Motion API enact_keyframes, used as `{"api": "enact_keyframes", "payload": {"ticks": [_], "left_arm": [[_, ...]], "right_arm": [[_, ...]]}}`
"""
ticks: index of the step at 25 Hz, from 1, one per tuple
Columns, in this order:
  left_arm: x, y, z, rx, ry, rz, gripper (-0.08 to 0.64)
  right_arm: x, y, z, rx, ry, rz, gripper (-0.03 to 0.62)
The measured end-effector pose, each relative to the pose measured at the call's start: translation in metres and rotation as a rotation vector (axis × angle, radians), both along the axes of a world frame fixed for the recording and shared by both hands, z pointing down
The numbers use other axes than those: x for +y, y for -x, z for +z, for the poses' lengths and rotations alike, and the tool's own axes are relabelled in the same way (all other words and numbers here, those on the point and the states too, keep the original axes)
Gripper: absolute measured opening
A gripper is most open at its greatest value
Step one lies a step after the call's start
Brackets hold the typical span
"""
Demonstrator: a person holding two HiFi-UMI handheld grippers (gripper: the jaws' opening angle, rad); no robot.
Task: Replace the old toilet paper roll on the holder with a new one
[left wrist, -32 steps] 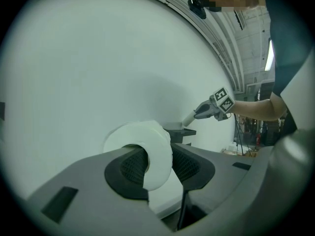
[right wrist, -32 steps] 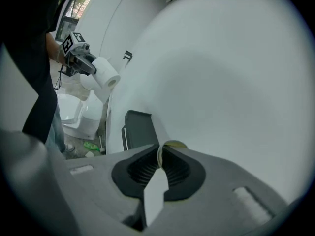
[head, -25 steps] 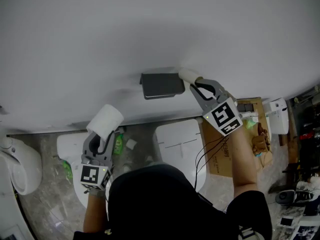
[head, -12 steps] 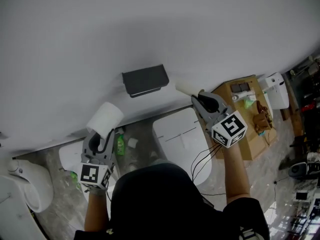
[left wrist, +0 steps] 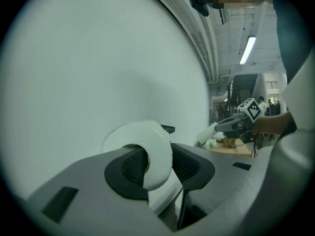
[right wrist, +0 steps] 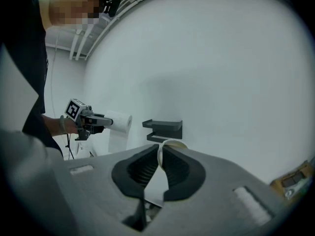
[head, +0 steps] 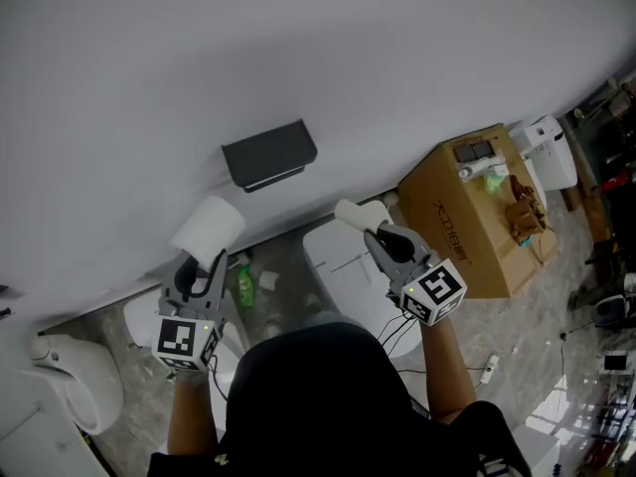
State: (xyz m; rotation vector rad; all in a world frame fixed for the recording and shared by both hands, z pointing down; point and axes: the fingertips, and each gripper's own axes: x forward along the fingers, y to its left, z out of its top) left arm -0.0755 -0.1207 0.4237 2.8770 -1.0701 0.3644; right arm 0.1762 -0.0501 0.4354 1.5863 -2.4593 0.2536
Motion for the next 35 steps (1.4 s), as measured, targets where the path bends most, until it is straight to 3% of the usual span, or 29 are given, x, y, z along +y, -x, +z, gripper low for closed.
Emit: {"api": "enact_keyframes", "payload": {"ticks": [8, 15, 22, 29, 35], "left_arm": [[-0.02, -0.023, -0.025, -0.154, -0.043, 0.104, 0.149], [-0.047, -0.058, -0.046, -0.389, -0.103, 0.262, 0.149], [-0.079, -0.092, -0.051, -0.565, -0.109, 0.368, 0.152], [-0.091, -0.121, -0.031, -0.686, -0.046, 0.502, 0.155], [-0.105, -0.14, -0.033, -0.74, -0.024, 0.57, 0.158]], "right_arm": [[0.02, 0.019, 0.026, -0.056, 0.045, -0.013, 0.02], [0.025, 0.019, 0.027, -0.082, 0.042, -0.014, 0.02], [0.03, 0.005, 0.029, -0.083, 0.035, 0.011, 0.02], [0.031, -0.012, 0.029, -0.109, 0.03, 0.053, 0.021], [0.032, -0.026, 0.032, -0.119, 0.028, 0.075, 0.021]]}}
